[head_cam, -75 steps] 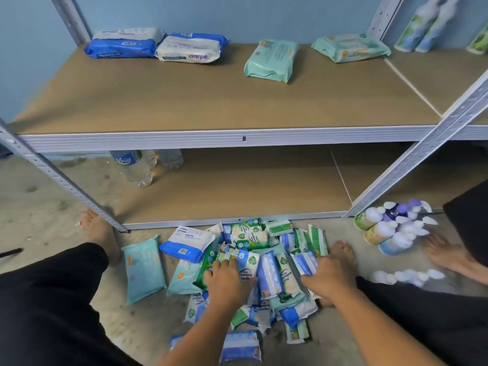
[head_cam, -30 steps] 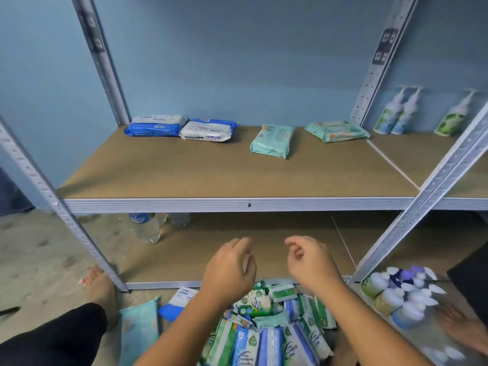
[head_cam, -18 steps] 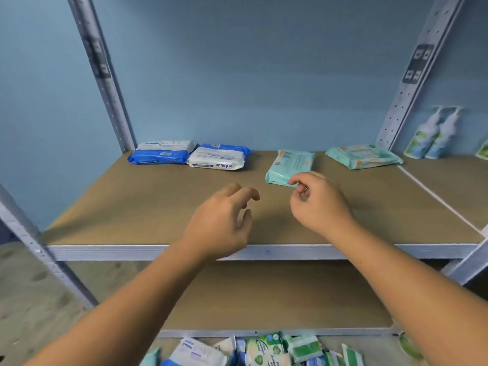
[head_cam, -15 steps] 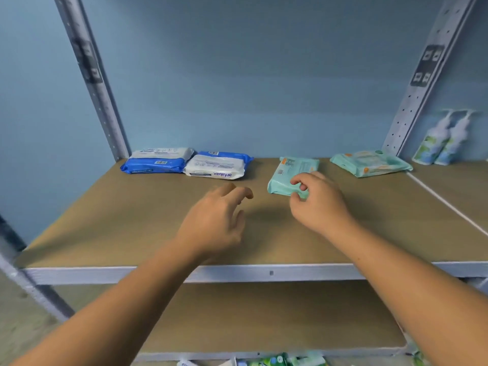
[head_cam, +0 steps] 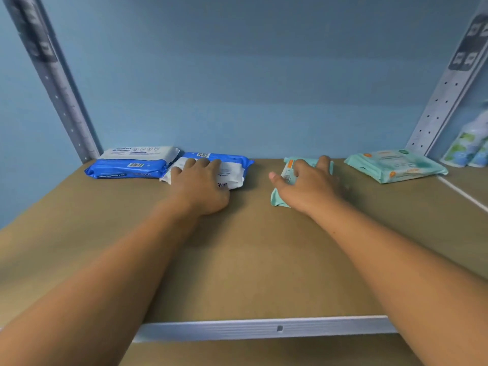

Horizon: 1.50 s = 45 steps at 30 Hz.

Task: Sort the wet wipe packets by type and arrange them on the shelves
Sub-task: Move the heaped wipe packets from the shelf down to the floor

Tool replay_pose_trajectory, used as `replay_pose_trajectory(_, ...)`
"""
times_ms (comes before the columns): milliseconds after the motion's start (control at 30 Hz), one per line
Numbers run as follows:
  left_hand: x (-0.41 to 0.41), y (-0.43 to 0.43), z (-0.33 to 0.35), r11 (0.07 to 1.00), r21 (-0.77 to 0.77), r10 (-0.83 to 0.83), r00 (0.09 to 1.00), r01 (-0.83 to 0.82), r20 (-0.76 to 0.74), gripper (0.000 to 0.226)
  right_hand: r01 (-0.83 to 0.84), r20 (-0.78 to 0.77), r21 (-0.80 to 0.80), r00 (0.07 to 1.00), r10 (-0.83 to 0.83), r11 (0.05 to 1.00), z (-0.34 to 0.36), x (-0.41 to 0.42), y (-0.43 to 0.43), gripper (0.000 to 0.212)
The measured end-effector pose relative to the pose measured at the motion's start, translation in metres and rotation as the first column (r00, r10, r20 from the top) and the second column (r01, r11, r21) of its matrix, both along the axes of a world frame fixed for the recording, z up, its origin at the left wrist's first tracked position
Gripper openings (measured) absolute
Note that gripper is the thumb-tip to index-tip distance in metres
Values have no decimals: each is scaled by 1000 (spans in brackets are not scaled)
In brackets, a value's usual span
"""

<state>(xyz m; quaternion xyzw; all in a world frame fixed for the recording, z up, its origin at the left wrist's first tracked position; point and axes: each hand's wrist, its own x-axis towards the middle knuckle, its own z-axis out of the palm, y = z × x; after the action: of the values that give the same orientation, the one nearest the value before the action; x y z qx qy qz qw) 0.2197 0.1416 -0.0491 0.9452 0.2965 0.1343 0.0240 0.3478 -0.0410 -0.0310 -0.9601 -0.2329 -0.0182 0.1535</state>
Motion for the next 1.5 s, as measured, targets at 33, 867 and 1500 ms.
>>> replay_pose_trajectory(33,0,-5,1,998,65,11,1000,-10,-6,53,5,1,-8,1000,-5,1000,0,0,-1,63)
replay_pose_trajectory(867,-198,-146,47,956,-278,-45,984,92,172,94,-132,-264,296,941,214,946,21,-179,-162,82)
replay_pose_trajectory(1500,-402,-203,-189,608,-674,266,908,-420,-325,102,-307,-536,-23,807,248,951,-173,-329,-202,82)
